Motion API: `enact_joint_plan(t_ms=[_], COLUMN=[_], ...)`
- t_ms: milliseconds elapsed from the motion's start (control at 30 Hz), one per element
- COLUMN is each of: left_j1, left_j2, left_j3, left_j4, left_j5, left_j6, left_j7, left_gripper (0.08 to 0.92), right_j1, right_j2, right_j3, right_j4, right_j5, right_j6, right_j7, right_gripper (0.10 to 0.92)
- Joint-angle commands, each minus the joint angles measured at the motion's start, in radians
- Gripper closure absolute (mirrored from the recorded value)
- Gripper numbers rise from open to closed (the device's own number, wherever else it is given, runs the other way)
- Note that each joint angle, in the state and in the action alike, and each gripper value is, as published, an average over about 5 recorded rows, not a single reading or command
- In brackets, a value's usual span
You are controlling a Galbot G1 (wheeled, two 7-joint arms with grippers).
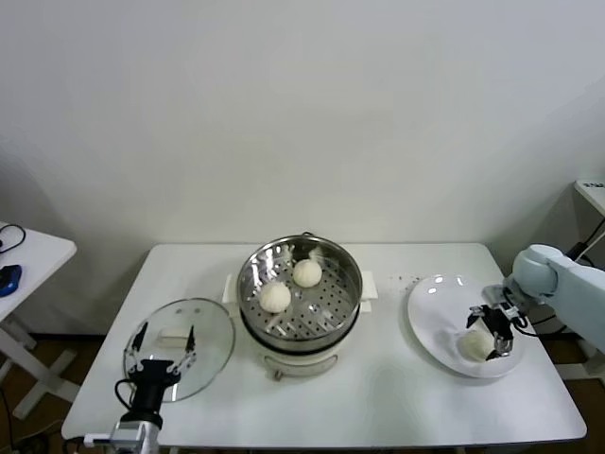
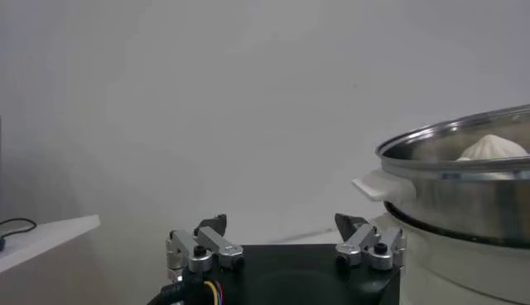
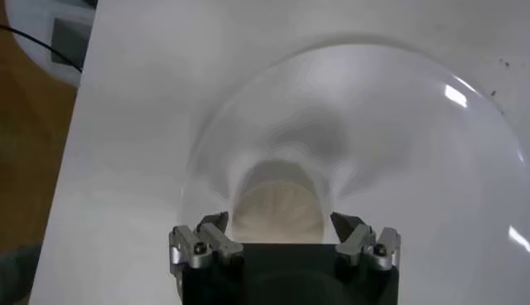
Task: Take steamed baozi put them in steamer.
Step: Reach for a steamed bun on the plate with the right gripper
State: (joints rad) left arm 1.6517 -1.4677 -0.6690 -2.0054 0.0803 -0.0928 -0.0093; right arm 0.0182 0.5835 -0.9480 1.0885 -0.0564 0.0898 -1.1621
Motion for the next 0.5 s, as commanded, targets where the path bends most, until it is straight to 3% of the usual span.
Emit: enact_joint_plan(t_ms=[33,300,500], left_j1=[0.000,-0.001,0.000], left_j2=[0.001,0.002,0.002], left_j3=[-0.002,-0.002,-0.002], left_j4=[0.002,0.001,0.000], left_j5=[-0.001,0.000,0.000], left_j6=[0.000,0.001,0.001], left_j7=[-0.001,-0.001,-0.001], left_gripper=[0.177,0.177,0.177], right_j1=[-0.029,-0.031,-0.029], right_j2=[0.013,0.019,0.019], right_j3=[0.020,0.025,0.027], right_j4=[-0.021,-0.028,-0.030], right_j5=[-0.029,-0.040,-0.042], right_j6=[0.002,0.004,0.004], right_j7=[0.002,0.003,0.003], right_gripper=[0.203,0.206,0.272])
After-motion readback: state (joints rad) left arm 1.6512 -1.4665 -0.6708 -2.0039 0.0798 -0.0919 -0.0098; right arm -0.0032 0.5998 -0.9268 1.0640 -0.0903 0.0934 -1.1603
